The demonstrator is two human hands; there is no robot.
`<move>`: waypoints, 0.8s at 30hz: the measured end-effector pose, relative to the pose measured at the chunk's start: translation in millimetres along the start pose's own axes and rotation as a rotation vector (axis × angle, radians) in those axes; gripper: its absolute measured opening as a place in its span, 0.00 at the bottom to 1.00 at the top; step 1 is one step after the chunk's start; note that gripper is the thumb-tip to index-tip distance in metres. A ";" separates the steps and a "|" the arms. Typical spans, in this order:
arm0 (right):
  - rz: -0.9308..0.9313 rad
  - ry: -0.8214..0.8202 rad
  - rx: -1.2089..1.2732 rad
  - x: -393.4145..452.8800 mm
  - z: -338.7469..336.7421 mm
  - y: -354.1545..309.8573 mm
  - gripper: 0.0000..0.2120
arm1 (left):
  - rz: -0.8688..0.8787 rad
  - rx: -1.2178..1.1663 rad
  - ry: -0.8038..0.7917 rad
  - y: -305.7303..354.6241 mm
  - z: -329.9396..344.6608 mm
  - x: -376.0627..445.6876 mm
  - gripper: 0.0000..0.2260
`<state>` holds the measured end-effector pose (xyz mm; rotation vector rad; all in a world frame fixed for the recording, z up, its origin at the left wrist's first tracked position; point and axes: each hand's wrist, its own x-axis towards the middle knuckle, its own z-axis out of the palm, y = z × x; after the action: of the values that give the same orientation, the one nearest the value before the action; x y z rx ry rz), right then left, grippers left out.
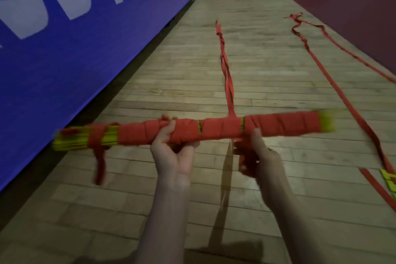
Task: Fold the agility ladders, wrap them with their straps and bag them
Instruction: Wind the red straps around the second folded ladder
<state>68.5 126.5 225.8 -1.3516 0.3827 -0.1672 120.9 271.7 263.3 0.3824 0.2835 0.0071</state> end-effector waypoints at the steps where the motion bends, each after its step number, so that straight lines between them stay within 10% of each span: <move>1: 0.115 -0.034 0.084 -1.6 8.0 -0.7 0.37 | 0.045 -0.025 -0.176 1.7 -4.2 2.1 0.22; 4: 0.447 -0.063 0.517 0.7 26.8 -2.0 0.31 | 0.073 0.192 -0.657 5.1 -18.4 7.3 0.31; 7: 0.403 0.002 0.772 9.4 27.1 3.8 0.17 | 0.047 0.321 -0.908 6.5 -21.7 5.0 0.32; 12: -0.033 -0.180 0.760 25.3 11.7 11.2 0.22 | -0.068 0.115 -0.163 5.5 8.4 -10.2 0.24; 16: -0.105 -0.302 0.462 25.6 -0.9 13.1 0.34 | -0.133 0.093 0.088 9.6 16.7 -10.0 0.16; 21: 0.057 -0.117 0.219 16.9 -2.5 5.6 0.34 | -0.071 0.140 0.143 4.2 4.5 -5.2 0.11; 24: 0.262 -0.121 0.258 13.6 -1.8 -2.8 0.31 | 0.040 0.219 -0.199 -0.9 -5.5 -5.9 0.16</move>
<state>80.8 119.7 225.8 -1.0409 0.4173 0.0802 113.7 272.5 259.7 0.6017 0.0798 -0.0224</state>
